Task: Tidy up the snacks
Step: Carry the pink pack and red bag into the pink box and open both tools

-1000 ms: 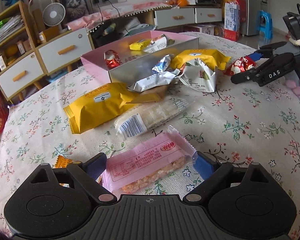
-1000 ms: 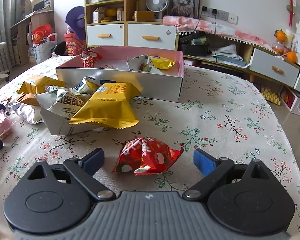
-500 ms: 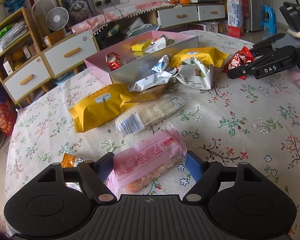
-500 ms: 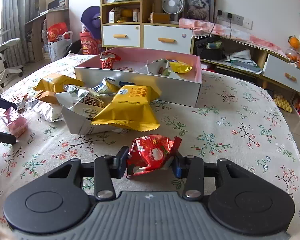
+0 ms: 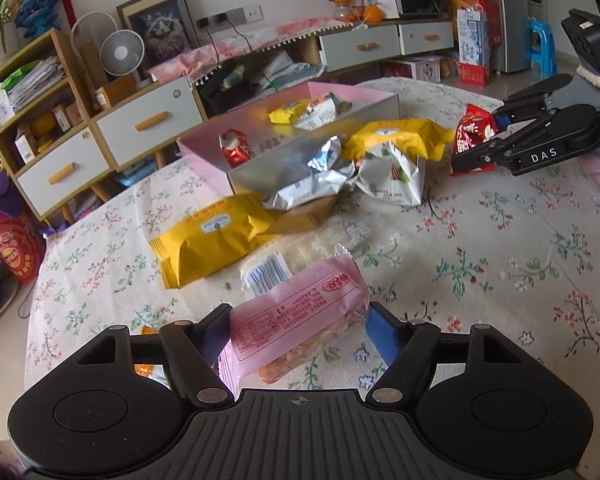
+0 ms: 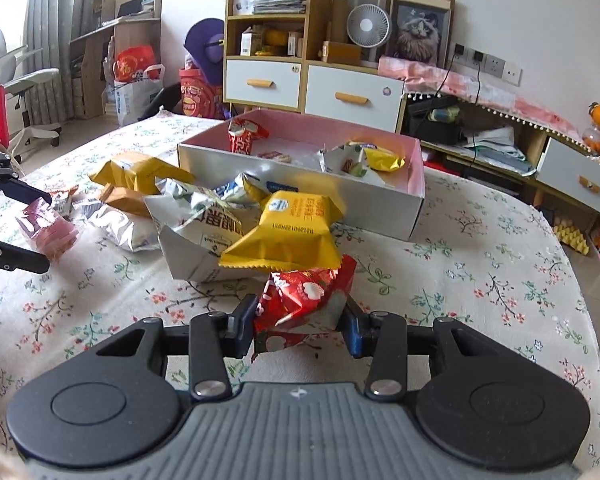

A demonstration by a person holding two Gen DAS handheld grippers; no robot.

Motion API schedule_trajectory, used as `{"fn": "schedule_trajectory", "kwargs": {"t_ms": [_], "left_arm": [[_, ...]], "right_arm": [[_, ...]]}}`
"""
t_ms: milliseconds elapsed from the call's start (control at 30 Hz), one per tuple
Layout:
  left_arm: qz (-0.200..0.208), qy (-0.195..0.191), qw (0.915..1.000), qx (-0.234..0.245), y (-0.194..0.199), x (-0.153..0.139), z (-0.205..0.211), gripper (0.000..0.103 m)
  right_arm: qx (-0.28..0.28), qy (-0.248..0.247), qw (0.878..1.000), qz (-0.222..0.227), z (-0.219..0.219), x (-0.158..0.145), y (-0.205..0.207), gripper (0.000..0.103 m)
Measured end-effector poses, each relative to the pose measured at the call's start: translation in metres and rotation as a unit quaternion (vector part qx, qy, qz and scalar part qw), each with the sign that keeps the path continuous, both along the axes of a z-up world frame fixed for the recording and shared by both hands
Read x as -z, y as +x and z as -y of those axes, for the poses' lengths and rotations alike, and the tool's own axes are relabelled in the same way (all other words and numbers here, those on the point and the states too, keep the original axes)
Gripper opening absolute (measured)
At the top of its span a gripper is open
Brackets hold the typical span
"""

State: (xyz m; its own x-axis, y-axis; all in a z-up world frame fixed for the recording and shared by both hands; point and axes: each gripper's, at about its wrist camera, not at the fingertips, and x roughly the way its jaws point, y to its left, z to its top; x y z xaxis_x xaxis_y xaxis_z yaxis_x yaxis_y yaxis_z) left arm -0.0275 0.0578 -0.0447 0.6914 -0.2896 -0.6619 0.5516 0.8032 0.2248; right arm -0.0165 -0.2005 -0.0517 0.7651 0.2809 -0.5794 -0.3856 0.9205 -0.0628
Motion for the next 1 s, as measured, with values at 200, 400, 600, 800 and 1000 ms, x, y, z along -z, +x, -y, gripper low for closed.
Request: {"fn": "schedule_trajectory", "kwargs": {"t_ms": [200, 400, 600, 800, 1000], "left_arm": [[0.01, -0.008, 0.9999, -0.005, 0.002, -0.009, 0.004, 0.072], [0.014, -0.019, 0.9997, -0.008, 0.005, -0.017, 0.008, 0.072], [0.017, -0.026, 0.9994, -0.013, 0.011, -0.025, 0.014, 0.072], [0.02, -0.033, 0.999, -0.023, 0.023, -0.035, 0.027, 0.072], [0.016, -0.041, 0.9979, -0.048, 0.039, -0.043, 0.042, 0.072]], "right_arm": [[-0.003, 0.008, 1.0, 0.01, -0.003, -0.007, 0.001, 0.039], [-0.01, 0.013, 1.0, 0.009, -0.003, -0.011, 0.002, 0.034], [-0.006, 0.023, 1.0, 0.016, -0.001, -0.018, 0.001, 0.034], [-0.002, 0.036, 0.999, 0.029, -0.004, -0.034, 0.009, 0.034], [0.002, 0.047, 0.999, 0.028, -0.009, -0.043, 0.024, 0.034]]}}
